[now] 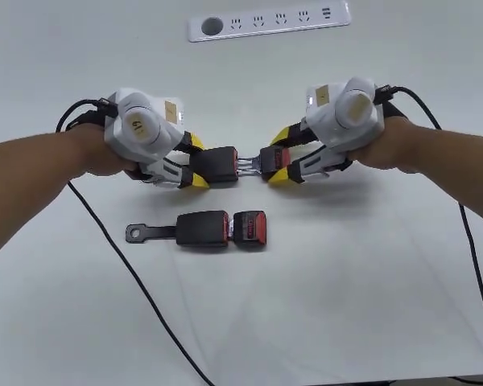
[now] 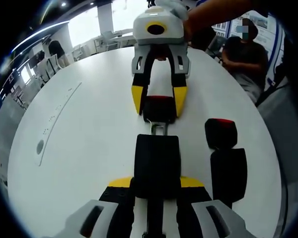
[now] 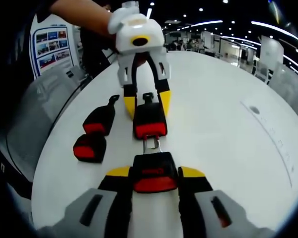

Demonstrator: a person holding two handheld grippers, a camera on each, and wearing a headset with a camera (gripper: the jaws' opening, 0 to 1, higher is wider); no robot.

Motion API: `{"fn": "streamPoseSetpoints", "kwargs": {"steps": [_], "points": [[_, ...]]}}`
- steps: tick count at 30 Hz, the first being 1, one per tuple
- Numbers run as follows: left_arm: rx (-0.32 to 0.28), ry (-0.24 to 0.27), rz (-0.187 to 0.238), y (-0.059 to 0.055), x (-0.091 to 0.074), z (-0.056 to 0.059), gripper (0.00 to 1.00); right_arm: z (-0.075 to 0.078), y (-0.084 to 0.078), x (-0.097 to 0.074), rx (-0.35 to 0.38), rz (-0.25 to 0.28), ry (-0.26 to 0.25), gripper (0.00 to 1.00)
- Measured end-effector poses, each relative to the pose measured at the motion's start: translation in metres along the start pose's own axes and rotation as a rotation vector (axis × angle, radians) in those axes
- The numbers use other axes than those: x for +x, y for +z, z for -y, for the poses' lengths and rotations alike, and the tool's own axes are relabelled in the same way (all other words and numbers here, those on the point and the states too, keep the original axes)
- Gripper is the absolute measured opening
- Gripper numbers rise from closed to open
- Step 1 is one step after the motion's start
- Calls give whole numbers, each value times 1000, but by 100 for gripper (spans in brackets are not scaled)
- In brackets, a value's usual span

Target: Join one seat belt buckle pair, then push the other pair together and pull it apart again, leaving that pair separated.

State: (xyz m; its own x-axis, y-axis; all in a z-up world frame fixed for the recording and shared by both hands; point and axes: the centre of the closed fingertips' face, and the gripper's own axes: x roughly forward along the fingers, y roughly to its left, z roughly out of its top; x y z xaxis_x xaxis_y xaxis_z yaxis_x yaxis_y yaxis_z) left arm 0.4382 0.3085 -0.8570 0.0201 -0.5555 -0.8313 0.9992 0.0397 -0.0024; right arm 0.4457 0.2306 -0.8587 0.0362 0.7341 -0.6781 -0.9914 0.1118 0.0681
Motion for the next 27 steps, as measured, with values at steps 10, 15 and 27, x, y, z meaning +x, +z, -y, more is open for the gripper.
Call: {"fn": "streamPoseSetpoints", "kwargs": {"steps": [10, 15, 27], "points": [[3, -2, -8, 0, 1, 0, 33, 1, 2, 12, -14, -7, 7, 36], [10, -2, -14, 1, 1, 1, 33, -1, 2, 12, -11, -10, 0, 36], [24, -8, -31, 0, 1, 1, 32, -6, 12, 18, 9, 3, -14, 35]]}}
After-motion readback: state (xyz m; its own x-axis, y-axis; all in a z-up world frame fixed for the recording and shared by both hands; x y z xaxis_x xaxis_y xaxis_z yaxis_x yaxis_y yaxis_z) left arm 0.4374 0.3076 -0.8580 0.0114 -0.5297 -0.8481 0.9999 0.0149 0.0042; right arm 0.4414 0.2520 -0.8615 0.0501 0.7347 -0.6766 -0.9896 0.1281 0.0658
